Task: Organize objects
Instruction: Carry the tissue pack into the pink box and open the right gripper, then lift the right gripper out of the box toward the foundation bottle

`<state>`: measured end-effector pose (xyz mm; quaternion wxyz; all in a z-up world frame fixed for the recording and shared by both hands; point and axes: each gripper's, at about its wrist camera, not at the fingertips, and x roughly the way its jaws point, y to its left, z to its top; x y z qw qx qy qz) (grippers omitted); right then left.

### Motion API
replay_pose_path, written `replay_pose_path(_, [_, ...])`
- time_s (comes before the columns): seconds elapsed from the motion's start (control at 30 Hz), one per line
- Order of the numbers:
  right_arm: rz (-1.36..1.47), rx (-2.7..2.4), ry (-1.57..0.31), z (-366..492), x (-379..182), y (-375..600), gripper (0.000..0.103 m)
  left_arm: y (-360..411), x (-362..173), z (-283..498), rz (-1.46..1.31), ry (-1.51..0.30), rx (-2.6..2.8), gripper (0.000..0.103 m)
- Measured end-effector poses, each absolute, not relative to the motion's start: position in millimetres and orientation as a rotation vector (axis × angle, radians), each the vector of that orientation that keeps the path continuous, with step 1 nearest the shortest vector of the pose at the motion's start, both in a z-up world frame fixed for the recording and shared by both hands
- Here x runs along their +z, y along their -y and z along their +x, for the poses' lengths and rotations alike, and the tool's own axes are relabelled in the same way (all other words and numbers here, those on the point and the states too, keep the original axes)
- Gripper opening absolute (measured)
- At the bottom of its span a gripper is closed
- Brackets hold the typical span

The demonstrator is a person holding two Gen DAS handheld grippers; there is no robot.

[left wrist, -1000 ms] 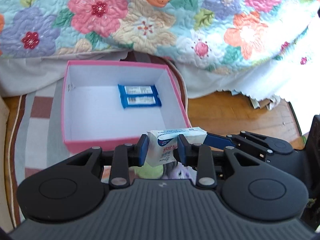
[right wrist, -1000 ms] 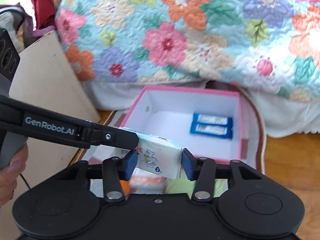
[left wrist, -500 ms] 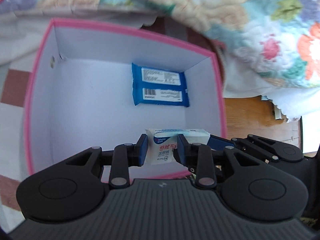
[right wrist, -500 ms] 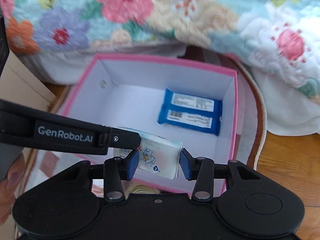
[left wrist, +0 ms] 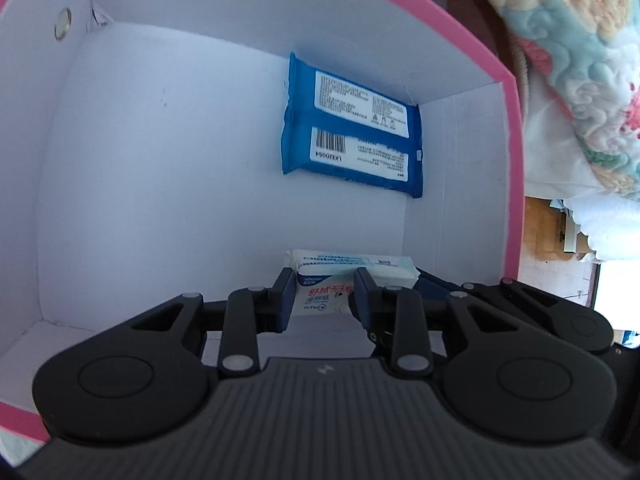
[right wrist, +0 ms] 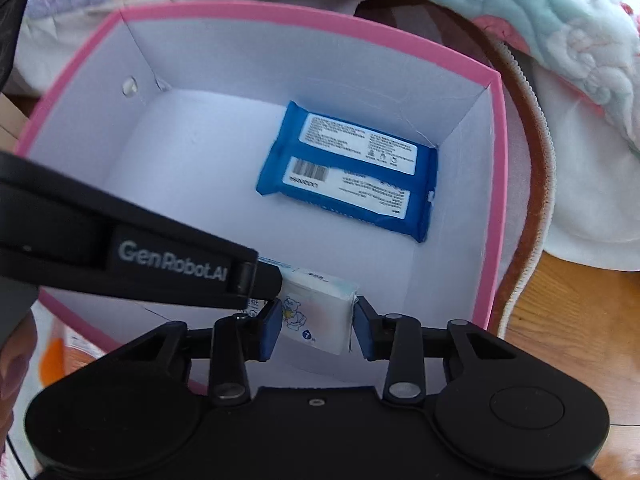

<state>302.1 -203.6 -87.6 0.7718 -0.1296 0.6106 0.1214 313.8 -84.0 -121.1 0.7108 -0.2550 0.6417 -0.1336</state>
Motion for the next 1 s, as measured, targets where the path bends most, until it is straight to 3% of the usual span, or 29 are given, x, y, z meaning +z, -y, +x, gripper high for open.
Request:
replay_pose_path(0.27, [-0.352, 0.243, -1.290, 302.9, -91.2, 199.3, 0.041, 84.9, -127.5, 323.7, -0.586, -1.407, -0.271, 0.029])
replay_pose_path(0.33, [-0.361, 0.257, -1.271, 300.3, -88.9, 199.4, 0.043, 85.6, -127.4, 321.5, -0.575, -1.392, -0.265, 0.031])
replay_pose_path(0.4, [-0.373, 0.280, -1.223, 293.2, -82.5, 200.4, 0.056, 89.3, -123.4, 317.2, -0.525, -1.363, -0.281, 0.033])
replay_pose_path(0.6, [-0.339, 0.328, -1.115, 272.7, -51.3, 218.5, 0.055, 93.2, -110.2, 305.9, -0.492, -1.325, -0.355, 0.033])
replay_pose_path(1.0, [-0.106, 0.494, -1.037, 218.8, 24.1, 257.7, 0.055, 91.5, -0.1, 240.9, -0.189, -1.182, -0.500, 0.036])
